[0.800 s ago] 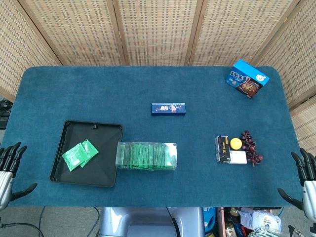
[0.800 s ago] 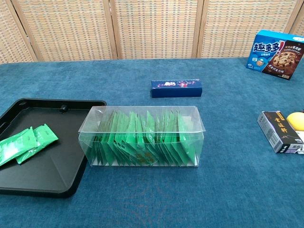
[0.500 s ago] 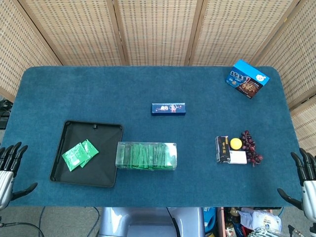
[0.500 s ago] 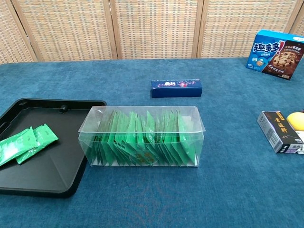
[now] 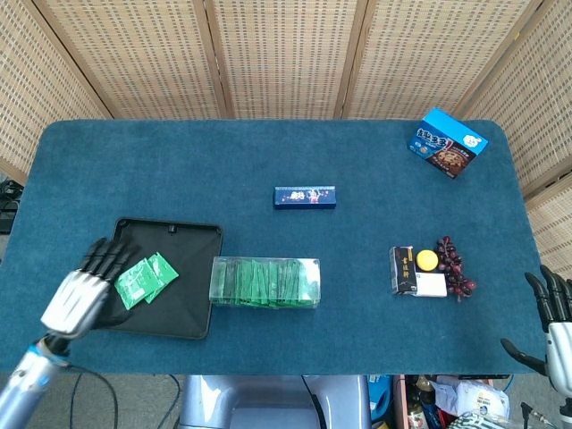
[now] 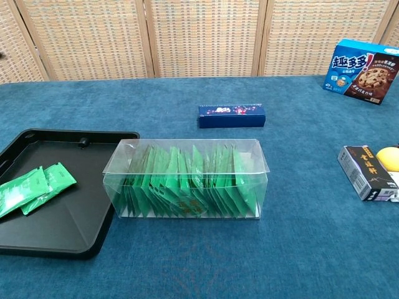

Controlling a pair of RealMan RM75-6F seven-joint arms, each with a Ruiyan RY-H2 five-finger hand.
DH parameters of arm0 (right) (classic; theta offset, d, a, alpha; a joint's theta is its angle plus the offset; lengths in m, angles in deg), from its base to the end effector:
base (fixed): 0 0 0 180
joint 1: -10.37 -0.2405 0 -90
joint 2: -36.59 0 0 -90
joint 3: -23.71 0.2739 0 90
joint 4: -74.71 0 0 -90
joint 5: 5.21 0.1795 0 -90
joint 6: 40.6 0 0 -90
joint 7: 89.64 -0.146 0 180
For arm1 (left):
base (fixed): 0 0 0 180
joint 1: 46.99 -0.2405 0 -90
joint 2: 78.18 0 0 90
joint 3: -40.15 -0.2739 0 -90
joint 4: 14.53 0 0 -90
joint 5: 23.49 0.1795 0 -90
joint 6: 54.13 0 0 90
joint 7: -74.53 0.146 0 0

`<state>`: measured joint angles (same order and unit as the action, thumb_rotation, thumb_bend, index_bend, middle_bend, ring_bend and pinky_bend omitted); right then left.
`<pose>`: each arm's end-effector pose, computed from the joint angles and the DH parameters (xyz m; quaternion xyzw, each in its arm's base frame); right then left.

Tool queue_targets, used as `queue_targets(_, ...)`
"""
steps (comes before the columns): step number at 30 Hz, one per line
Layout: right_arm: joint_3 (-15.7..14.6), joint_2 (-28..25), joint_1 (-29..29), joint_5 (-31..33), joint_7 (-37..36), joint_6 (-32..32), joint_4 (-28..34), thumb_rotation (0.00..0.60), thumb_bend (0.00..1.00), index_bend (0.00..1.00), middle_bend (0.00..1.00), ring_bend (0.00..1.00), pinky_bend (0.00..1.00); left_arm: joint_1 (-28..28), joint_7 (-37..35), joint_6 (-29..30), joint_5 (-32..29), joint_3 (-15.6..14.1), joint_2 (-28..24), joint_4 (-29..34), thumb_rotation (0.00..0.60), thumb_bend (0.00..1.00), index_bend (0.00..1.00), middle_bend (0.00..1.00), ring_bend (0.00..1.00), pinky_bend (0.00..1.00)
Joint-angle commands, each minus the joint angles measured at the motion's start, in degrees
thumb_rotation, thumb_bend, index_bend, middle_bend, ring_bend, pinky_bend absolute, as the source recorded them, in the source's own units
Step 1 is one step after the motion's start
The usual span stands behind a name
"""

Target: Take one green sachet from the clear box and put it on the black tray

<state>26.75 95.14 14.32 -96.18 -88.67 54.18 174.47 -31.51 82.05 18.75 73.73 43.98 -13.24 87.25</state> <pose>-0.2990 -0.1337 0.2338 0.5550 -0.3660 0.4148 0.6213 -0.2273 0.2211 0.1448 -0.7230 -0.3245 -0.4250 0.4373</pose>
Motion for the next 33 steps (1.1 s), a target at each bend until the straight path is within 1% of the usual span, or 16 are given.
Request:
queue_targets(1, 0.34, -0.15, -0.31, 1.02, -0.73, -0.78, -0.25, 0.6, 0.0, 0.0, 0.0, 0.0, 0.0, 10.46, 3.82, -13.54, -4.18, 4.39, 3.71, 1.73, 0.6, 0.0, 0.0, 0.0, 0.0, 0.0)
queue_targets(4, 0.54, -0.34, -0.61, 2.31, -1.76, -1.86, -0.71, 0.6, 0.0, 0.0, 0.0, 0.0, 0.0, 15.44, 6.84, -19.93, -8.04, 6.28, 6.96, 1.66, 0.6, 0.0, 0.0, 0.0, 0.0, 0.0)
queue_targets(6, 0.72, -0.38, -0.76, 3.26, -2.22, -2.51, -1.08, 0.6, 0.0, 0.0, 0.0, 0.0, 0.0, 17.76, 8.66, -22.22, -10.53, 7.35, 9.13, 1.52, 0.6, 0.0, 0.0, 0.0, 0.0, 0.0)
queue_targets(11, 1.22, -0.35, -1.15, 5.45, -3.24, -3.95, -2.07, 0.6, 0.0, 0.0, 0.0, 0.0, 0.0, 22.28, 13.2, -25.36, -16.14, 8.97, 13.3, 0.69, 0.6, 0.0, 0.0, 0.0, 0.0, 0.0)
queue_targets(14, 1.46, -0.36, -1.33, 6.33, -3.57, -4.54, -2.35, 0.6, 0.0, 0.0, 0.0, 0.0, 0.0, 24.08, 14.35, -26.47, -18.35, 9.55, 14.77, 0.2, 0.6, 0.0, 0.0, 0.0, 0.0, 0.0)
queue_targets(17, 1.81, -0.35, -1.6, 7.53, -3.84, -5.34, -2.64, 0.6, 0.0, 0.0, 0.0, 0.0, 0.0, 26.73, 14.65, -28.87, -21.29, 10.09, 16.46, -0.7, 0.6, 0.0, 0.0, 0.0, 0.0, 0.0)
queue_targets(21, 2.02, -0.31, -1.9, 8.57, -4.12, -6.3, -3.02, 0.6, 0.0, 0.0, 0.0, 0.0, 0.0, 28.99, 15.13, -30.06, -23.59, 9.75, 17.83, -1.78, 0.6, 0.0, 0.0, 0.0, 0.0, 0.0)
queue_targets(24, 2.06, -0.24, -2.1, 9.05, -4.11, -6.89, -3.25, 0.6, 0.0, 0.0, 0.0, 0.0, 0.0, 29.59, 15.83, -30.11, -24.35, 9.13, 18.24, -2.26, 0.6, 0.0, 0.0, 0.0, 0.0, 0.0)
queue_targets(33, 2.26, -0.19, -2.55, 10.0, -4.78, -8.07, -3.93, 0.6, 0.0, 0.0, 0.0, 0.0, 0.0, 31.15, 17.41, -28.77, -27.58, 7.95, 19.92, -4.32, 0.6, 0.0, 0.0, 0.0, 0.0, 0.0)
